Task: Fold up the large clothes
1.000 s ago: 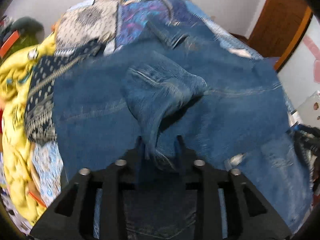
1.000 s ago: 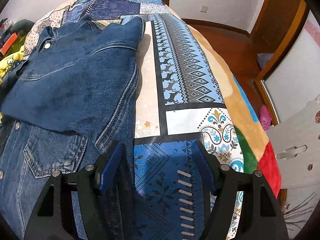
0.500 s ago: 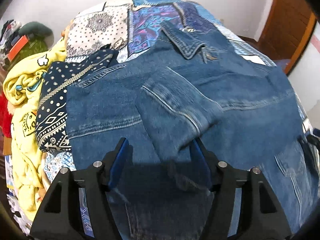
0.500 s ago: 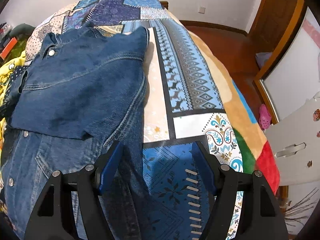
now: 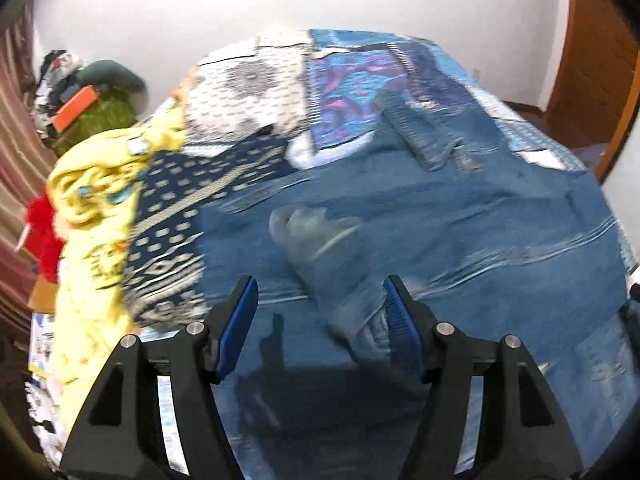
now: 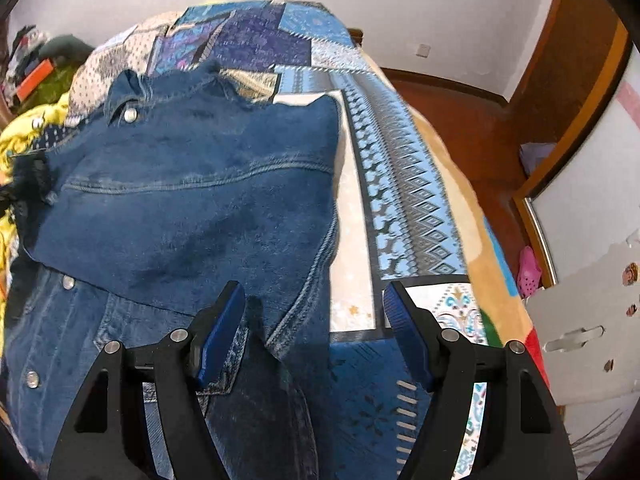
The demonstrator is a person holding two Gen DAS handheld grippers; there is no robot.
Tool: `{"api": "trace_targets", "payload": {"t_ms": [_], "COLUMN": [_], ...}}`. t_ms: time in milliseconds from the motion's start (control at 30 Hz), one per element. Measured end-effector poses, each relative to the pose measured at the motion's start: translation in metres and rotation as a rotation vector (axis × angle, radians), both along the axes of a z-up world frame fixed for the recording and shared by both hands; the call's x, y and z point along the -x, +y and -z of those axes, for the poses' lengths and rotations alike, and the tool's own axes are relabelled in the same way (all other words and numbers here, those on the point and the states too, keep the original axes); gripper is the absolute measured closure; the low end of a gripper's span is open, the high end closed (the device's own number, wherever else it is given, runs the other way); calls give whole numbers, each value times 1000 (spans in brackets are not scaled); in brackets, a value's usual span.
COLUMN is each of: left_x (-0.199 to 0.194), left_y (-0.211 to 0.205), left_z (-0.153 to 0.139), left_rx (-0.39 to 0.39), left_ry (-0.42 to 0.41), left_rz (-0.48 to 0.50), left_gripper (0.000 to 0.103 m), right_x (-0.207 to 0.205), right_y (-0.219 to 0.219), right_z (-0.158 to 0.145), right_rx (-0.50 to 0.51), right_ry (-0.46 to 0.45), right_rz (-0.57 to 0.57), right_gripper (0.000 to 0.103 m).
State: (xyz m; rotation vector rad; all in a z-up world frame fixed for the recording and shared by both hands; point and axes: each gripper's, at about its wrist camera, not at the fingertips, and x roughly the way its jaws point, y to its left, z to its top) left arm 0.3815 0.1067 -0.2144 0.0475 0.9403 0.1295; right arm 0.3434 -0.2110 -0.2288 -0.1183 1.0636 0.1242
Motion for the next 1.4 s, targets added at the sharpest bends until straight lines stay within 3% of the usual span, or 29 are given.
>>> {"api": "trace_targets", "payload": {"t_ms": [133,233,367,567,733,1000,1200,1400], "left_x": [21,40,61,84,104,152,198,235], "left_y": [42,68,88,89,69,40,42,54], "left_z": [21,34,38,0,-39,-69,-57,-19], "left_rx": [-14,20,40,88,114,111,140,229], "left_ry": [86,130,156,74,-13,-59,-29,62], "left_rz": [-53,-88,-133,-133,-57,36,23,-42], "left_gripper": [39,39,39,39,38,24,20,20], "right_x": [1,2,6,23,50,99,130,152], "right_y": [4,2,-1,-2,-2,-6,-13,-24], "right_z": [10,10,6,-21,-58,-84,-71,-38], "right_rx": [12,5,11,23,-9,-63,-88,-120], "right_ry": [21,25,40,-17,-114,-189,-151,-40], "right_rz": [0,4,4,-5,-16,-37,-38,-1], "right_gripper": [34,34,34,34,34,25,24,24]}}
